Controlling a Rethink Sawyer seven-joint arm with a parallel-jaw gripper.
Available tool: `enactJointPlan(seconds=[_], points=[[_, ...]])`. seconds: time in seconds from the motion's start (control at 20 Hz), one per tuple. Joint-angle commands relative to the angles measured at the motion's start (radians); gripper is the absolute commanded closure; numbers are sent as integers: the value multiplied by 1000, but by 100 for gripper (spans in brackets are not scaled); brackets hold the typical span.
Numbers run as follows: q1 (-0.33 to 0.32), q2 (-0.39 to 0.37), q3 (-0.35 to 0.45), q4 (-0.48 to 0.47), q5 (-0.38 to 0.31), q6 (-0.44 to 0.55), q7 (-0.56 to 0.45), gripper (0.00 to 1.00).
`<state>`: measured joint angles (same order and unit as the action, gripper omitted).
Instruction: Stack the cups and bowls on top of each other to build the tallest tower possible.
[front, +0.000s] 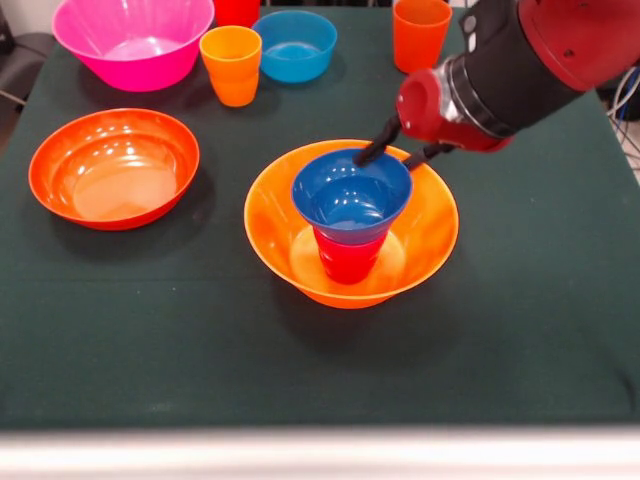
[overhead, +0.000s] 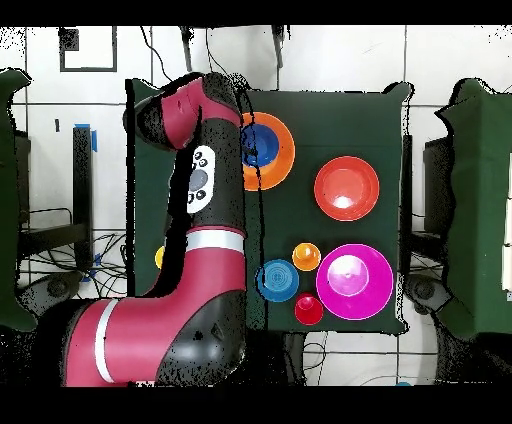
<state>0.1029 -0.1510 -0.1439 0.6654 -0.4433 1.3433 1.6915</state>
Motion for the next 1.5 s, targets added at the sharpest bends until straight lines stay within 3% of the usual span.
enactJointPlan(seconds=[0.05, 0.45, 0.9, 1.05, 1.25, 1.5], points=[[23, -51, -7, 11, -23, 113, -28, 0], [17, -82, 1, 71, 22, 100, -8, 0], [-14, -146, 55, 227, 100, -8, 7, 0], [-56, -193, 111, 361, 185, -107, 6, 0], [-130, -323, 211, 652, 330, -303, -47, 0], [-169, -485, 260, 919, 417, -413, -114, 0]])
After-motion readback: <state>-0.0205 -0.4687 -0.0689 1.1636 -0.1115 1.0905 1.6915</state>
